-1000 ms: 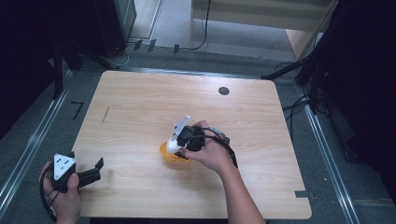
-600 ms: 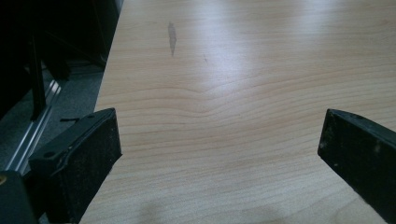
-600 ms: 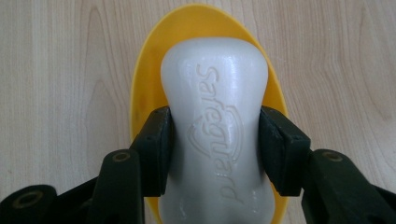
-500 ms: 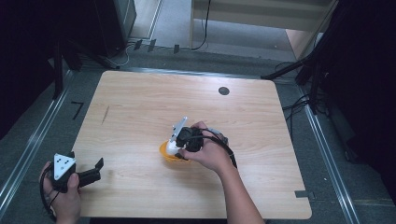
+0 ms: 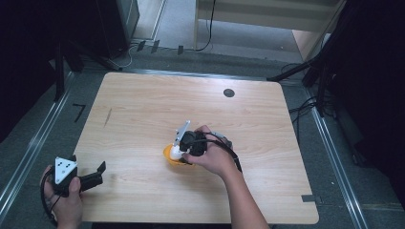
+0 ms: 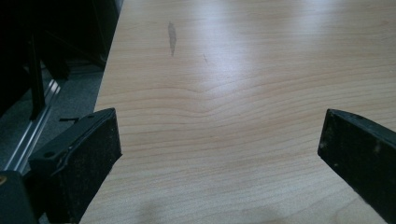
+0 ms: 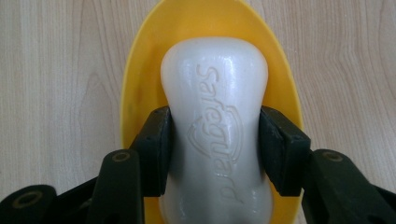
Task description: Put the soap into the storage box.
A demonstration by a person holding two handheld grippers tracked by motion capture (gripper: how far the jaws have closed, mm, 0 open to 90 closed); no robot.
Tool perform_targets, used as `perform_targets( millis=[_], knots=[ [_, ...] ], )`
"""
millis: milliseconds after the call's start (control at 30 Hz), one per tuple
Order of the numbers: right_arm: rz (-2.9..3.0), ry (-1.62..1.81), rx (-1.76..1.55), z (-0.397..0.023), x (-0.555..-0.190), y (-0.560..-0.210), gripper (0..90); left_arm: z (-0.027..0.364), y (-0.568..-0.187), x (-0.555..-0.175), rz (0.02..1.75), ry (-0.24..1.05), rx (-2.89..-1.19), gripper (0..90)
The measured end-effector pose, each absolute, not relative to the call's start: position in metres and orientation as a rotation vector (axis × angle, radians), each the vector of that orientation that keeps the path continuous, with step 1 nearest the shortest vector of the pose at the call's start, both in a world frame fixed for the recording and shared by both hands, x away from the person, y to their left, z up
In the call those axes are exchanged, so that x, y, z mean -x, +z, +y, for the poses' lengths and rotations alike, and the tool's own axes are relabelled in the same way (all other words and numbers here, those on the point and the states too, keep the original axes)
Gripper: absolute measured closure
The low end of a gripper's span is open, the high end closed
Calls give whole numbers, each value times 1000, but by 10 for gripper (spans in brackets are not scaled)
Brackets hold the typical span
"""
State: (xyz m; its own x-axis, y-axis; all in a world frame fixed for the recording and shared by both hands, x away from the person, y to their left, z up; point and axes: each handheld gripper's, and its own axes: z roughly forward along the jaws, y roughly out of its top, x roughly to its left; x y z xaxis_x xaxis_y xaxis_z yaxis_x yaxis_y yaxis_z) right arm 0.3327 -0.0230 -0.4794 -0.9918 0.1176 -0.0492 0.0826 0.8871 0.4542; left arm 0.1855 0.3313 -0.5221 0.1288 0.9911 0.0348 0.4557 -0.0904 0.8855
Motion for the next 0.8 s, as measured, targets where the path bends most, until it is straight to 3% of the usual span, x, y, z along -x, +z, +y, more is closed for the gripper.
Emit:
perform_targets(
  millis=[800],
  knots=[
    [2970,790,-240,-36,-334,-469,433,331,-522,-186,1425,903,-1655,0]
  ],
)
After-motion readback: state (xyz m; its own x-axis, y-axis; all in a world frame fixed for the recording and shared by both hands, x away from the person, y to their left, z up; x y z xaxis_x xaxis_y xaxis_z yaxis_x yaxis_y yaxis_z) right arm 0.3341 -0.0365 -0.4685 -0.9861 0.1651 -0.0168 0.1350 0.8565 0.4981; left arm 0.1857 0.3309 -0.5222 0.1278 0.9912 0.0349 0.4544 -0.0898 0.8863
